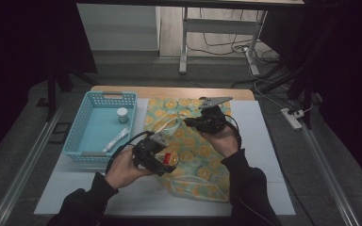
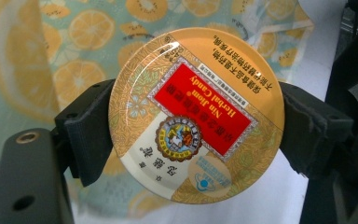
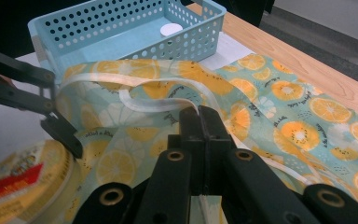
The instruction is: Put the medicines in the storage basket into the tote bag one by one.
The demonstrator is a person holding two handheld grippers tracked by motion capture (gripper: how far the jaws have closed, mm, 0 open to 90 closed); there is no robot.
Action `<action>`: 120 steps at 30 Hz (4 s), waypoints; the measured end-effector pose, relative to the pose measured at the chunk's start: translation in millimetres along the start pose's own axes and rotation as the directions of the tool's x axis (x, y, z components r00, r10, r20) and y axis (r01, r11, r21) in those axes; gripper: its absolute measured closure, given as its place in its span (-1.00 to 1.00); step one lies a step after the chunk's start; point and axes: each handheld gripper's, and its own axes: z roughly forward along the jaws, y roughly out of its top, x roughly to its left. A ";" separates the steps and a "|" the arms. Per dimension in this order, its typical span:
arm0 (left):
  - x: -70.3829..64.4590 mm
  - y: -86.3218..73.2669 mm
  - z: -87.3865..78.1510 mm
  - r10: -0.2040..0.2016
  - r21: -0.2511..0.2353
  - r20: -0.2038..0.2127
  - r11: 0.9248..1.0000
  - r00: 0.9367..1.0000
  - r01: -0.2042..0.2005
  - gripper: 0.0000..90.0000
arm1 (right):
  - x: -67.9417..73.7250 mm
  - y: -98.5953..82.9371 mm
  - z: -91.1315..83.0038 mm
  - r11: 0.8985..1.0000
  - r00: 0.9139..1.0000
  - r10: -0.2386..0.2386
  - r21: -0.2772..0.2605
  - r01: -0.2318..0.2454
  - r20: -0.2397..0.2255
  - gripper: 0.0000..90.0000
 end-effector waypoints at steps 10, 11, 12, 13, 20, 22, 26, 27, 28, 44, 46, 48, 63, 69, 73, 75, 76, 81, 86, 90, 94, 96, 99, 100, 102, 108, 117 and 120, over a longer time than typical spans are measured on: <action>7.6 20.2 20.2 -0.002 -0.014 0.021 1.000 1.000 0.002 -0.55 | -1.5 -1.2 0.9 1.000 1.000 0.006 0.001 -0.006 0.005 0.99; 8.4 21.9 22.8 -0.002 -0.014 0.020 1.000 1.000 0.003 -0.55 | -1.6 -1.2 1.0 1.000 1.000 0.006 0.001 -0.006 0.005 0.99; 9.4 23.5 25.4 0.000 -0.013 0.019 1.000 1.000 0.001 -0.55 | -1.7 -1.3 1.1 1.000 1.000 0.006 0.000 -0.006 0.004 1.00; 10.4 24.9 28.0 0.000 -0.011 0.017 1.000 1.000 0.000 -0.55 | -1.8 -1.4 1.1 1.000 1.000 0.006 0.000 -0.006 0.005 0.99; 22.7 29.6 45.6 -0.012 -0.012 -0.006 1.000 1.000 0.012 -0.55 | -3.6 -2.2 0.6 1.000 1.000 0.009 -0.003 -0.009 0.013 0.99; 26.7 29.7 50.2 -0.021 -0.014 -0.015 1.000 1.000 0.021 -0.55 | -3.9 -2.7 1.3 1.000 1.000 0.009 -0.006 -0.009 0.012 1.00; 36.4 28.9 58.6 -0.045 -0.021 -0.023 0.999 0.999 0.045 -0.55 | -4.2 -3.5 3.3 1.000 1.000 0.011 -0.002 -0.011 0.012 0.99; 38.8 28.6 60.5 -0.051 -0.023 -0.025 0.998 0.998 0.050 -0.55 | -4.2 -3.7 3.7 1.000 1.000 0.011 0.001 -0.011 0.015 1.00; 41.2 28.4 62.5 -0.056 -0.023 -0.028 0.998 0.998 0.055 -0.55 | -4.3 -3.9 4.2 1.000 1.000 0.009 0.002 -0.009 0.016 1.00; 65.8 25.9 89.9 -0.090 -0.014 -0.079 0.996 0.993 0.089 -0.55 | -7.7 -8.9 12.1 1.000 1.000 0.013 0.024 -0.013 0.026 0.99; 68.1 25.9 93.0 -0.087 -0.008 -0.089 0.996 0.992 0.087 -0.55 | -8.4 -9.9 13.3 0.999 0.999 0.016 0.027 -0.017 0.028 0.99; 70.1 25.7 95.9 -0.091 -0.010 -0.090 0.996 0.992 0.090 -0.55 | -9.5 -11.1 14.6 0.999 0.999 0.016 0.032 -0.017 0.032 0.99; 76.4 22.4 110.5 -0.088 -0.010 -0.137 0.996 0.987 0.087 -0.56 | -16.1 -17.4 20.7 0.998 0.999 0.026 0.048 -0.029 0.046 0.99; 72.6 24.1 101.1 -0.094 -0.036 -0.105 0.995 0.990 0.091 -0.71 | -15.3 -16.5 19.1 0.999 0.999 0.026 0.042 -0.028 0.045 0.99; 68.6 23.9 90.7 -0.110 -0.062 -0.070 0.993 0.992 0.105 -0.74 | -15.2 -16.0 18.3 0.999 0.999 0.023 0.038 -0.024 0.044 0.99; 66.7 23.3 86.0 -0.110 -0.066 -0.061 0.992 0.992 0.106 -0.78 | -15.0 -15.9 18.1 0.999 0.999 0.024 0.039 -0.025 0.043 0.99; 65.1 22.4 83.0 -0.112 -0.068 -0.046 0.992 0.993 0.109 -0.79 | -15.0 -15.9 18.0 0.999 0.999 0.024 0.039 -0.026 0.043 0.99; 59.8 18.1 70.7 -0.111 -0.083 -0.004 0.990 0.994 0.110 -0.90 | -15.0 -15.8 17.7 0.999 0.999 0.025 0.038 -0.027 0.041 0.99; 56.0 13.0 58.3 -0.111 -0.106 0.018 0.988 0.994 0.112 -0.96 | -14.4 -15.3 17.1 0.999 0.999 0.024 0.035 -0.026 0.040 0.99; 53.7 8.8 48.4 -0.107 -0.114 0.022 0.988 0.994 0.109 -0.98 | -13.4 -14.6 16.4 0.999 0.999 0.020 0.033 -0.022 0.038 0.99; 52.9 3.9 39.4 -0.098 -0.118 0.025 0.988 0.995 0.100 -0.97 | -12.6 -14.1 16.0 0.999 0.999 0.018 0.032 -0.019 0.036 0.99; 53.6 1.3 35.1 -0.099 -0.123 0.026 0.987 0.995 0.102 -0.97 | -12.5 -14.0 15.9 0.999 0.999 0.017 0.031 -0.019 0.037 0.99; 55.4 -2.2 28.7 -0.104 -0.140 0.029 0.984 0.994 0.107 -0.97 | -12.5 -14.1 15.8 0.999 0.999 0.017 0.032 -0.019 0.037 0.99; 56.3 -3.2 26.6 -0.103 -0.143 0.027 0.984 0.994 0.105 -0.97 | -12.7 -14.1 15.7 0.999 0.999 0.018 0.033 -0.019 0.036 0.99; 58.3 -5.1 22.6 -0.104 -0.149 0.031 0.983 0.994 0.108 -0.97 | -12.6 -14.2 15.8 0.999 0.999 0.019 0.033 -0.020 0.036 0.99; 67.0 -12.6 11.3 -0.123 -0.151 0.050 0.980 0.991 0.129 -0.97 | -13.0 -14.4 15.6 0.999 0.999 0.020 0.034 -0.021 0.036 0.99; 76.4 -24.9 -14.7 -0.136 -0.167 -0.011 0.977 0.991 0.132 -1.00 | -13.8 -15.0 16.0 0.999 0.999 0.023 0.034 -0.025 0.036 0.99; 81.9 -29.6 -24.2 -0.154 -0.180 -0.029 0.973 0.988 0.146 -1.00 | -13.5 -15.0 16.5 0.999 0.999 0.023 0.036 -0.024 0.035 0.99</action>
